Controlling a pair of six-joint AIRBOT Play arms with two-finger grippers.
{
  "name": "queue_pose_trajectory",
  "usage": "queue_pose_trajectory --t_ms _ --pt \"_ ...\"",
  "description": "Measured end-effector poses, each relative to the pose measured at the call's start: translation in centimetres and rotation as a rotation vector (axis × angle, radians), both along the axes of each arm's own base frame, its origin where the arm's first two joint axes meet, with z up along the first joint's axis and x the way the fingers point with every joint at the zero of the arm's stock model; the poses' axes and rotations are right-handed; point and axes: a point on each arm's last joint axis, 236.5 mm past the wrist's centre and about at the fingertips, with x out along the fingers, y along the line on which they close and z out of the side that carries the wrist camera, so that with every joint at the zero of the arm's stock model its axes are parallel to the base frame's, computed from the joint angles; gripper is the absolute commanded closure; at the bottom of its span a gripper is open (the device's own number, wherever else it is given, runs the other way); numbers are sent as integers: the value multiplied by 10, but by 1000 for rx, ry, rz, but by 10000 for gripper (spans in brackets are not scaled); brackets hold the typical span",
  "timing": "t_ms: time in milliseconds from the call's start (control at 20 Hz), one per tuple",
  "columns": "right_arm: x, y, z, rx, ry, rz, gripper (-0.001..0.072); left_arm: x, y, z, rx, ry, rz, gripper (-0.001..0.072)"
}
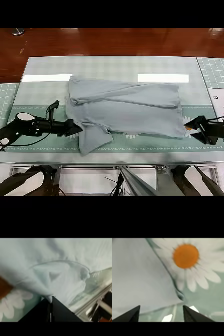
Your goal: Fold the shirts.
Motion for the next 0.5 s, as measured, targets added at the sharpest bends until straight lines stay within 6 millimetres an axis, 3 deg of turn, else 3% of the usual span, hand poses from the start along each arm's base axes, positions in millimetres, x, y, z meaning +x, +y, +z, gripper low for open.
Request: queue_pose_trajectory --t_ms 250,350,500 --pt "-30 10 -19 21 110 44 93 0 -2 4 -22 -10 -10 686" --pt "-32 14 -23 47 127 54 93 -1 -2 5 -24 -12 -15 686" --pt "-21 20 -28 87 99 46 93 -1 -3 5 -28 -13 -16 686"
